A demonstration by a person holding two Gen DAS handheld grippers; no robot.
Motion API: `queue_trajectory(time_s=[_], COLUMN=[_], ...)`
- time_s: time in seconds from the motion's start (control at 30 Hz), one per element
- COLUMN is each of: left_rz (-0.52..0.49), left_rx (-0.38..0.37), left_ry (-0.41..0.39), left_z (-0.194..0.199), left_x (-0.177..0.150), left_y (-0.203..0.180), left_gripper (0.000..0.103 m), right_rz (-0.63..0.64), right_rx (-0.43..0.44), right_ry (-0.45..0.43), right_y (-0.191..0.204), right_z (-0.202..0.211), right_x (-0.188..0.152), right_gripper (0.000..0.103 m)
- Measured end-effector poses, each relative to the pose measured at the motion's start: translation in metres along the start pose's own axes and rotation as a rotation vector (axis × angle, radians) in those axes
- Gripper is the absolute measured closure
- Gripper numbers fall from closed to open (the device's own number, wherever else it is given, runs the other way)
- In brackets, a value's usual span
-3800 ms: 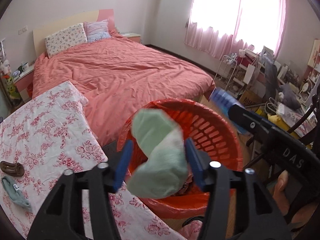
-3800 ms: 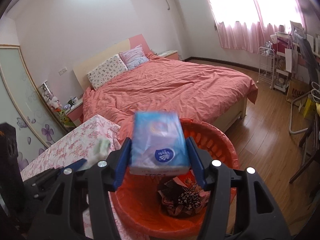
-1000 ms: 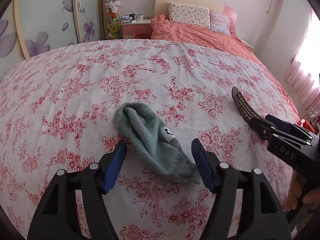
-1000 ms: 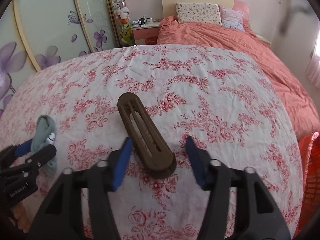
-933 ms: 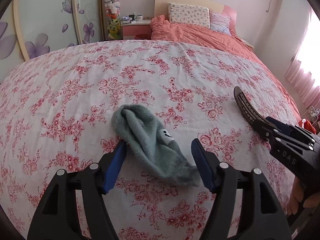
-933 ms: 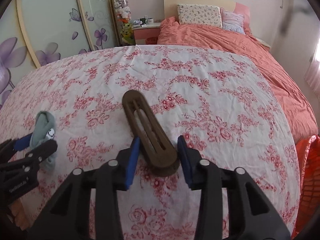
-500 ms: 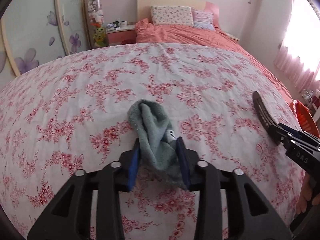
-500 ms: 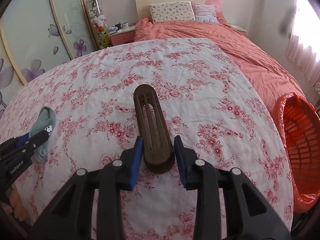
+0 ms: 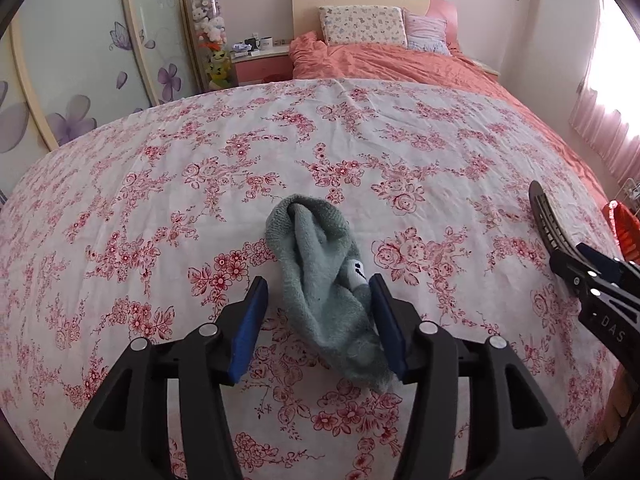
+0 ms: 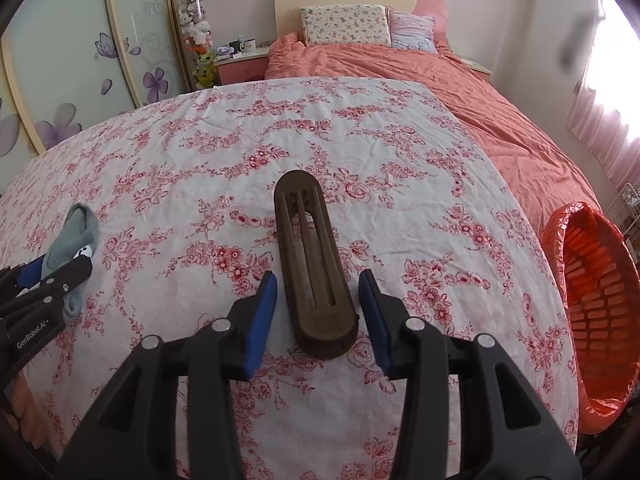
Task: Collect trash
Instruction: 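Grasp the brown hair clip with the right tool while the left tool regrasps the sock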
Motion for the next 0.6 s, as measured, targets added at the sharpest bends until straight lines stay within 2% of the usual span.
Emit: queue_trajectory(time_s=[0.23, 0.6], left_rz=[0.026, 0.039], left_rx=[0.012, 0.010], left_ry=[0.004, 0.005], left_z=[-0.0016, -0.0010], left_x=[0.0009, 0.0008], left_y=[0.0057, 0.0085], left_gripper=[0.040, 0.037], right_rz=[-0.007, -0.007], right_rx=[-0.005, -0.006], right_ry=[0.008, 0.009], right_y=[-0.0005, 0.0004], right_z=[-0.0004, -0.0006], right_x=[-0.0016, -0.0016], right_gripper=[0.042, 0.042])
Point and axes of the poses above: each gripper's, at about its wrist camera, not at the fingertips, and z roughly against the way its jaws point, y to its left, x to its top, the point moved 8 cm from there along -z, roughly the way its jaws point, and after that the axes turned 12 degrees about z, right-handed, at the moved point
